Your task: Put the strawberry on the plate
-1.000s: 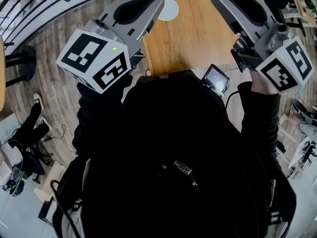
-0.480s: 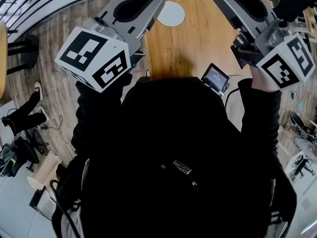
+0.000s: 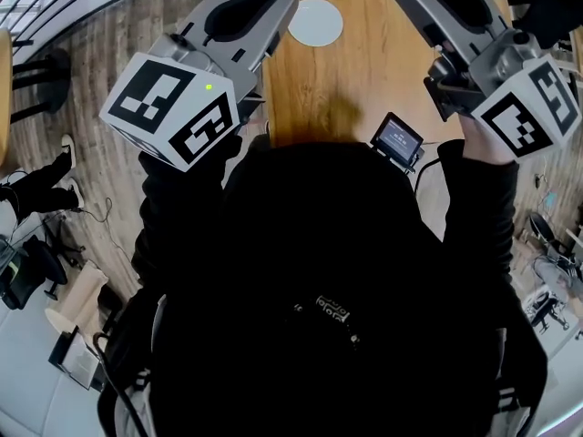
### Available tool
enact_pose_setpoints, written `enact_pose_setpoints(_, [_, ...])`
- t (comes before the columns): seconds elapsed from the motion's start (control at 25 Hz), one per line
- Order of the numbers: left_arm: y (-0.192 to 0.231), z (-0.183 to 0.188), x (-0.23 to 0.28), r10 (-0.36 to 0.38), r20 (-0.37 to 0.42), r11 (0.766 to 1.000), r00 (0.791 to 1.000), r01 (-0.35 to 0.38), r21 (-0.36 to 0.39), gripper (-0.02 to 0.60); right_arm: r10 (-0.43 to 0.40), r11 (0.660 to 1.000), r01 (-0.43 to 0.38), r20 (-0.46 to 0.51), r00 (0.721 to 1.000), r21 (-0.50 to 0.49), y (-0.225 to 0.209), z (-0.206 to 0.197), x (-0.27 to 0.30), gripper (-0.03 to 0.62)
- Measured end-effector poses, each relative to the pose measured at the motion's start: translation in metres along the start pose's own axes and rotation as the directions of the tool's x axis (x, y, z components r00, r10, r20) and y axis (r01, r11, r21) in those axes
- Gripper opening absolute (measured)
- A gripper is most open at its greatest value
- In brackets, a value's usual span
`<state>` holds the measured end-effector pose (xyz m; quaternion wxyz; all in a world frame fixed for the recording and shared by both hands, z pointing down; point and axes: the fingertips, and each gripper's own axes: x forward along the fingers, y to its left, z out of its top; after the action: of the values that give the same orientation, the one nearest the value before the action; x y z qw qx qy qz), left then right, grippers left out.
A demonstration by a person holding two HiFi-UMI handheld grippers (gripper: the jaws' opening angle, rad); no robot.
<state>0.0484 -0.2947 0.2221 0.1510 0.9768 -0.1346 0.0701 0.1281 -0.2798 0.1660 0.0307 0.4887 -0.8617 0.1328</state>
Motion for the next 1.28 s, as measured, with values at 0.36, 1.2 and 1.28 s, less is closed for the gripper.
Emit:
enact_pose_setpoints(0.36, [0.009,-0.012,0.0,0.033,-0.028,0.999,0.999,-0.034,-0.015,0.005,0.03,0.999,-0.029,-0.015,0.999,0.043,-0.009,-0.018,0.015,0.15])
enact_pose_setpoints(1.2, [0.001,-0.053,-0.005,0.08,-0.104,0.991,0.991,-0.091,-0.102,0.005,0.042,0.994,-0.032,-0.09,0.995,0.108,-0.038,-0.06,0.011,0.15])
enact_pose_setpoints(1.28, [0.001,-0.055,-0.006,0.088,-0.107,0.989,0.99,-0.099,-0.106,0.005,0.045,0.994,-0.035,-0.101,0.994,0.102,-0.039,-0.062,0.013,0.15])
